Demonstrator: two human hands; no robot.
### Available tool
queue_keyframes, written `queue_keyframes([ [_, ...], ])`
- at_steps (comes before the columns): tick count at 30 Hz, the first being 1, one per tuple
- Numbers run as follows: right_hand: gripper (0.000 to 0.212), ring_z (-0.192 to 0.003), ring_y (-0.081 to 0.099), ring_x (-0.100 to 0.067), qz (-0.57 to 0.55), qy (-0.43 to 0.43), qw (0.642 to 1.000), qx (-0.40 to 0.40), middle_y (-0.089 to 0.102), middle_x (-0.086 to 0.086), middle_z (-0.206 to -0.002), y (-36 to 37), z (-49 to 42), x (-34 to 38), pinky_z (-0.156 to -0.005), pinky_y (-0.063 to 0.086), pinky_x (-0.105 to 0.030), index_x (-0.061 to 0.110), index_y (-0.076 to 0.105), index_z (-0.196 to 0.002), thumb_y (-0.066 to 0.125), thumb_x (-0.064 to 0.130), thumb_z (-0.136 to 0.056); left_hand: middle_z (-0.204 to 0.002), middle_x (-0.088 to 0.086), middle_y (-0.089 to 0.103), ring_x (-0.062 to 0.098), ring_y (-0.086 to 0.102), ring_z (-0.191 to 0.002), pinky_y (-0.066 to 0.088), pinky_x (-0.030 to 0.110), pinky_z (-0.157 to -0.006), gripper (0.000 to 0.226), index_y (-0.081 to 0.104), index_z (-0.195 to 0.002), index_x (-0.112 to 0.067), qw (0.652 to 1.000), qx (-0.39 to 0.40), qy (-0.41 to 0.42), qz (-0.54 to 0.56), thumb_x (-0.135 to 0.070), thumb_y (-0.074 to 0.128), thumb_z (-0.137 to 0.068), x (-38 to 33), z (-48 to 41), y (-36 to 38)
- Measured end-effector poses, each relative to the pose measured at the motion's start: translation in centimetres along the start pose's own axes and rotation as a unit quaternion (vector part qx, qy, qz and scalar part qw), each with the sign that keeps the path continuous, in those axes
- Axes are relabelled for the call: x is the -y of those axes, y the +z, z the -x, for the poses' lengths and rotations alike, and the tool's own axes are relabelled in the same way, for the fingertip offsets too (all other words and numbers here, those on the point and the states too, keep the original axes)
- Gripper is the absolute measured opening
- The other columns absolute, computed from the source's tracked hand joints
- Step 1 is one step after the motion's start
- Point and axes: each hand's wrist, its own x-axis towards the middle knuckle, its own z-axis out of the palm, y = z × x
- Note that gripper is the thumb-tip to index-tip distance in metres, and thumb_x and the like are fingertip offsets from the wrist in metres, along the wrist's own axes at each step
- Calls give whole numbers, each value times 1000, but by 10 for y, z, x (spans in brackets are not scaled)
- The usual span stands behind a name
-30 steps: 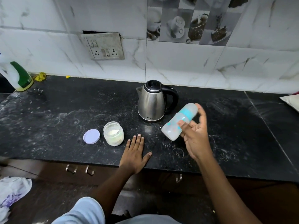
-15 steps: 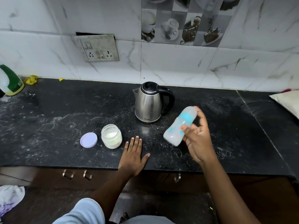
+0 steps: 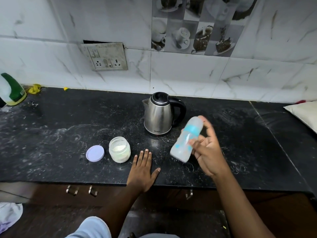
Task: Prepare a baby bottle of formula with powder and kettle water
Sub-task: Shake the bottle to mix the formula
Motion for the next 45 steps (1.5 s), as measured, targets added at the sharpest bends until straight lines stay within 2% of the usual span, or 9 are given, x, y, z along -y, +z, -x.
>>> queue_keyframes([
  [11, 79, -117, 70, -31, -61, -5, 997, -56, 68, -25, -131, 5, -6, -5, -91, 62, -47, 36, 46, -152, 75, 3, -86, -180, 7, -12, 24, -18, -165, -12, 46, -134, 89, -5, -171, -13, 1000, 4, -2, 0, -72, 11, -105, 0, -1, 0],
  [15, 85, -110, 71, -32, 57, 43, 995, 72, 71, -24, -126, 9, 0, -16, -91, 60, -47, 39, 49, -149, 84, 0, -82, -180, 8, -11, 24, -17, -166, -12, 46, -134, 90, -5, -171, -12, 1000, 8, -1, -12, -72, 8, -104, 0, 0, 1],
  [20, 79, -116, 71, -28, -71, -33, 992, -101, 75, -13, -124, 10, -11, -10, -88, 62, -45, 38, 46, -149, 75, 3, -84, -180, 7, -12, 24, -18, -165, -12, 46, -134, 90, -5, -171, -13, 1000, 10, -1, -3, -72, 11, -105, -1, 0, -1],
  [24, 92, -117, 70, -34, 20, 26, 999, 20, 70, -23, -129, 10, -5, -10, -91, 61, -47, 38, 49, -150, 95, 17, -73, -180, 8, -11, 25, -16, -166, -10, 47, -134, 91, -5, -171, -12, 1000, 11, -1, -9, -72, 9, -104, 0, 1, -2],
  [29, 83, -121, 70, -30, -80, -43, 988, -129, 76, -8, -123, 6, -12, -8, -88, 62, -46, 33, 42, -153, 81, 10, -83, -180, 8, -13, 24, -17, -165, -9, 47, -134, 90, -6, -171, -13, 1000, 15, 1, -3, -72, 10, -105, -1, 0, -2],
  [33, 88, -110, 73, -32, 71, 16, 997, 33, 74, -20, -123, 7, -7, -6, -87, 62, -45, 36, 49, -149, 93, 15, -75, -180, 8, -11, 25, -15, -166, -9, 47, -134, 90, -5, -171, -12, 1000, 11, 2, -10, -72, 11, -105, 0, 1, -1],
  [38, 83, -121, 70, -29, -74, -46, 988, -127, 77, -7, -122, 2, -18, -2, -87, 62, -44, 35, 44, -149, 86, 17, -80, -180, 8, -12, 26, -16, -166, -11, 47, -134, 90, -6, -171, -12, 1000, 10, -8, -8, -71, 6, -104, -3, 1, 1],
  [42, 91, -110, 73, -31, 62, 22, 997, 36, 73, -20, -124, 8, -8, -8, -87, 62, -44, 39, 52, -146, 98, 22, -70, -180, 8, -12, 26, -16, -166, -13, 46, -133, 95, -6, -170, -13, 1000, 6, -9, -6, -73, -4, -97, -2, 4, 5],
  [45, 85, -118, 72, -28, -73, -36, 992, -101, 71, -17, -130, 5, -18, -3, -88, 62, -45, 34, 47, -149, 88, 14, -78, -180, 7, -12, 25, -15, -166, -12, 45, -133, 94, -5, -171, -13, 1000, 1, -8, -7, -73, -3, -98, -3, 3, 5],
])
